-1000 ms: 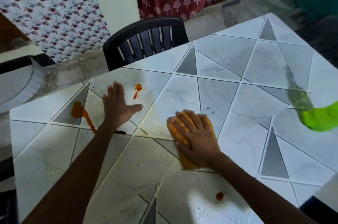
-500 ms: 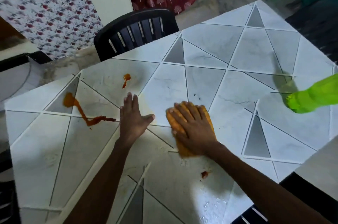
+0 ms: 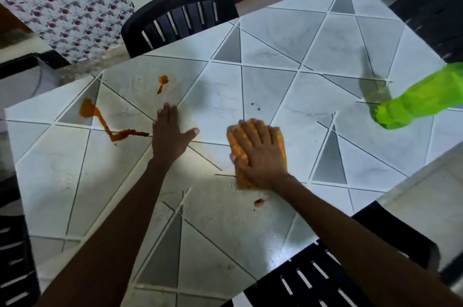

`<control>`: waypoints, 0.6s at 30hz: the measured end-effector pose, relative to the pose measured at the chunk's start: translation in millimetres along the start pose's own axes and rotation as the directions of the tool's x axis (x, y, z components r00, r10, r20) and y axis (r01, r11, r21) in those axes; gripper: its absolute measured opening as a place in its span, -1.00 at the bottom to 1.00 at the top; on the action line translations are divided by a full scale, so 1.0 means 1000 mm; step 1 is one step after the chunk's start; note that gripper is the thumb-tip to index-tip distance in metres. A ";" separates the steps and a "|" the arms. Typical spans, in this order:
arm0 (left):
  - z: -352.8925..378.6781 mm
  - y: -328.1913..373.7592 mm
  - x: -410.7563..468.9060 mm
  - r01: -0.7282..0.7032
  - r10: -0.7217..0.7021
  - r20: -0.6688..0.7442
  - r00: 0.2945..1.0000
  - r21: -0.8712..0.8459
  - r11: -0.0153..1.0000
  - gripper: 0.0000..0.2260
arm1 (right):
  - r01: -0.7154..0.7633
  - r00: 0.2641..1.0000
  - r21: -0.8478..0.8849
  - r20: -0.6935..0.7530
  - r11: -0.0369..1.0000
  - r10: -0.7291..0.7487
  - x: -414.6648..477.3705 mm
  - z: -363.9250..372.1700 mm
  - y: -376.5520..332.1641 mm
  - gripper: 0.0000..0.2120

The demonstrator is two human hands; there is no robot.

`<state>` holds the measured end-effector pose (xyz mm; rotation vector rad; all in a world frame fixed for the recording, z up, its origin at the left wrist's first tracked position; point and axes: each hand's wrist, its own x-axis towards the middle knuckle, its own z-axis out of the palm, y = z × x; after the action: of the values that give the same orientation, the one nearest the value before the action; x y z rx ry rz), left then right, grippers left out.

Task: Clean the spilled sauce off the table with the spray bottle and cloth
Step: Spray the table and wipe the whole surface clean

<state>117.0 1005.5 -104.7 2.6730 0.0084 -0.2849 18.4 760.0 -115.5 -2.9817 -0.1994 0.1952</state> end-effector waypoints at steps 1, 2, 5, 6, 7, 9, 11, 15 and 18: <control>0.002 0.001 -0.007 0.012 -0.012 -0.035 0.999 -0.001 1.000 -0.17 | 0.080 0.996 0.001 0.031 0.997 -0.080 -0.021 0.000 -0.003 -0.33; 0.005 0.002 -0.014 0.022 -0.022 -0.065 0.998 -0.007 1.000 -0.19 | 0.140 0.989 0.001 0.053 0.990 -0.140 -0.040 0.000 0.000 -0.33; 0.020 0.003 -0.042 0.012 -0.011 -0.077 0.997 0.008 1.000 -0.21 | 0.145 0.988 -0.017 0.062 0.989 -0.143 -0.089 -0.006 0.044 -0.34; 0.024 0.003 -0.050 0.006 -0.005 -0.061 0.998 0.016 1.000 -0.22 | 0.074 0.996 -0.026 0.052 0.997 -0.073 -0.094 -0.008 0.065 -0.35; 0.029 0.002 -0.056 -0.005 0.006 -0.047 0.999 0.024 1.000 -0.23 | -0.020 0.999 -0.023 0.050 1.000 0.021 -0.093 -0.011 0.086 -0.36; 0.035 0.003 -0.067 -0.030 0.031 -0.045 0.999 0.041 0.999 -0.28 | -0.226 0.974 0.022 0.035 0.974 0.225 -0.072 -0.016 0.110 -0.37; 0.040 0.005 -0.072 -0.046 0.049 -0.046 0.998 0.062 0.997 -0.31 | -0.356 0.934 0.052 0.001 0.933 0.356 -0.043 -0.017 0.103 -0.34; 0.040 0.012 -0.077 -0.022 0.024 -0.027 0.999 0.095 0.995 -0.34 | -0.155 0.988 0.014 -0.009 0.988 0.155 -0.045 -0.002 0.038 -0.36; 0.037 0.009 -0.081 -0.032 0.033 -0.016 0.999 0.089 0.996 -0.35 | 0.146 0.988 0.001 0.058 0.989 -0.146 -0.105 0.002 0.005 -0.35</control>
<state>31.2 984.2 -116.8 2.7610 -0.0435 -0.2577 -84.7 740.5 -105.9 -2.9509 -0.4241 0.2648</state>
